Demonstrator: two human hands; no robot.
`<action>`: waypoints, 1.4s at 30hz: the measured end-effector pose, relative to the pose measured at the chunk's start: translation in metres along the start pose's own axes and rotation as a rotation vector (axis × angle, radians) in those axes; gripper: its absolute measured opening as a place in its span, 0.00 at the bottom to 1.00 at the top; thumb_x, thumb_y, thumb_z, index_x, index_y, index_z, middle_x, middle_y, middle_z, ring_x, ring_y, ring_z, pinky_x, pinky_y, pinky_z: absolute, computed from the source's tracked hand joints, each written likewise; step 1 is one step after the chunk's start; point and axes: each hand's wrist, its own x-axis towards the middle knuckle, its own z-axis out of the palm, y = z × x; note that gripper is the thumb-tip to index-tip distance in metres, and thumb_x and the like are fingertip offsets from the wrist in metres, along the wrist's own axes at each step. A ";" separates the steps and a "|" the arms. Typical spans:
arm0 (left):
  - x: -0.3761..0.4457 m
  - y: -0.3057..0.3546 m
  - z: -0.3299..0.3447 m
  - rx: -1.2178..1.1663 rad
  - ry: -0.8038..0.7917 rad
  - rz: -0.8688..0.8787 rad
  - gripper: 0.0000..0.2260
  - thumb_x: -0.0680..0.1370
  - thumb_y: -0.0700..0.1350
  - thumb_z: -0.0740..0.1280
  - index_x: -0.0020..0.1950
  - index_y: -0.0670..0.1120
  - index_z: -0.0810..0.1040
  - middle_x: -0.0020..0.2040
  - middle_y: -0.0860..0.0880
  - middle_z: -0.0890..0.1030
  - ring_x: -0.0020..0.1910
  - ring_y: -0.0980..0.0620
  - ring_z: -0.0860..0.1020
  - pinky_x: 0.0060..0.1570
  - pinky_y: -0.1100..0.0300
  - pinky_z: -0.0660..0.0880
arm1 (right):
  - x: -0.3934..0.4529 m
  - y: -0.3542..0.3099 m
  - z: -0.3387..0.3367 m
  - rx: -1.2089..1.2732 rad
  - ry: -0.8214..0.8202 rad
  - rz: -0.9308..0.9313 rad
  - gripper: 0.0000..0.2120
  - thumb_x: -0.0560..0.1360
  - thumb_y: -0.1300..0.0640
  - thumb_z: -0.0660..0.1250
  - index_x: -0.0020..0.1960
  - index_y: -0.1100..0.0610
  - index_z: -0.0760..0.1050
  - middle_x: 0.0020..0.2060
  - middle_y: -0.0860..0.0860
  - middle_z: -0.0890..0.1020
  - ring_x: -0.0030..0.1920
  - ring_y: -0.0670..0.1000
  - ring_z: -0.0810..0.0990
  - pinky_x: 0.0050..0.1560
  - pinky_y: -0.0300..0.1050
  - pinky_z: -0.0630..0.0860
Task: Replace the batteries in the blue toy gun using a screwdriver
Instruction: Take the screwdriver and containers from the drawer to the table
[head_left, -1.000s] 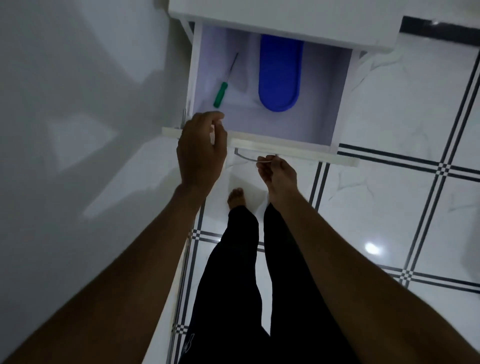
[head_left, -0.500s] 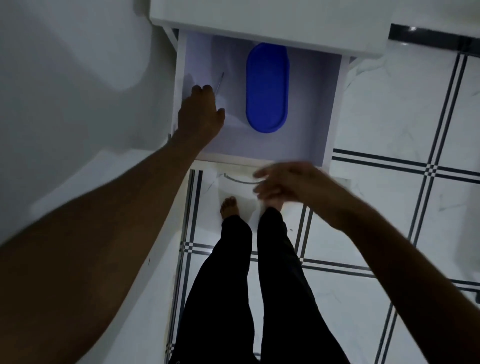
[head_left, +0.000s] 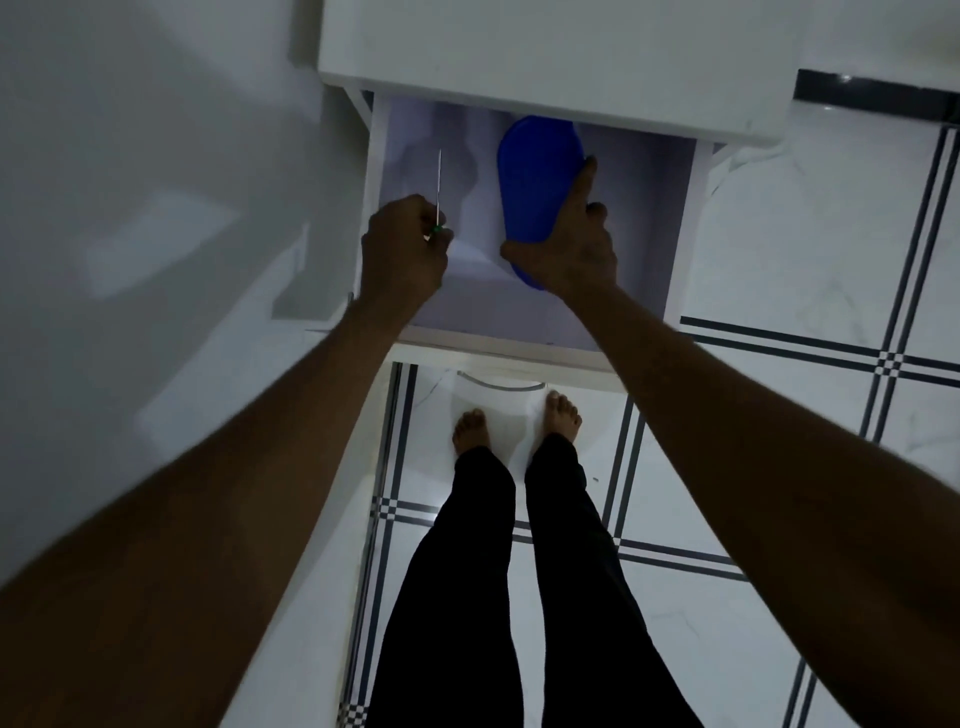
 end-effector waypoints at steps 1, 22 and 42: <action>-0.014 0.004 -0.012 -0.056 0.035 0.010 0.10 0.78 0.43 0.68 0.57 0.41 0.80 0.53 0.44 0.82 0.49 0.52 0.79 0.49 0.66 0.71 | -0.005 0.000 -0.006 -0.001 -0.026 0.008 0.62 0.66 0.43 0.77 0.79 0.53 0.34 0.73 0.61 0.62 0.69 0.63 0.69 0.65 0.59 0.70; -0.138 0.026 -0.007 -1.377 0.277 -1.068 0.07 0.80 0.34 0.62 0.47 0.43 0.78 0.41 0.44 0.80 0.37 0.51 0.79 0.42 0.61 0.77 | -0.250 0.122 -0.008 0.225 -0.176 0.066 0.61 0.58 0.35 0.76 0.79 0.45 0.43 0.75 0.46 0.61 0.72 0.52 0.66 0.64 0.57 0.75; -0.020 0.055 0.011 -1.300 0.109 -0.569 0.12 0.82 0.35 0.59 0.63 0.41 0.75 0.61 0.44 0.78 0.56 0.52 0.80 0.57 0.58 0.78 | -0.117 0.108 -0.011 0.036 -0.023 0.005 0.58 0.57 0.33 0.70 0.77 0.49 0.46 0.62 0.53 0.73 0.54 0.54 0.79 0.44 0.56 0.83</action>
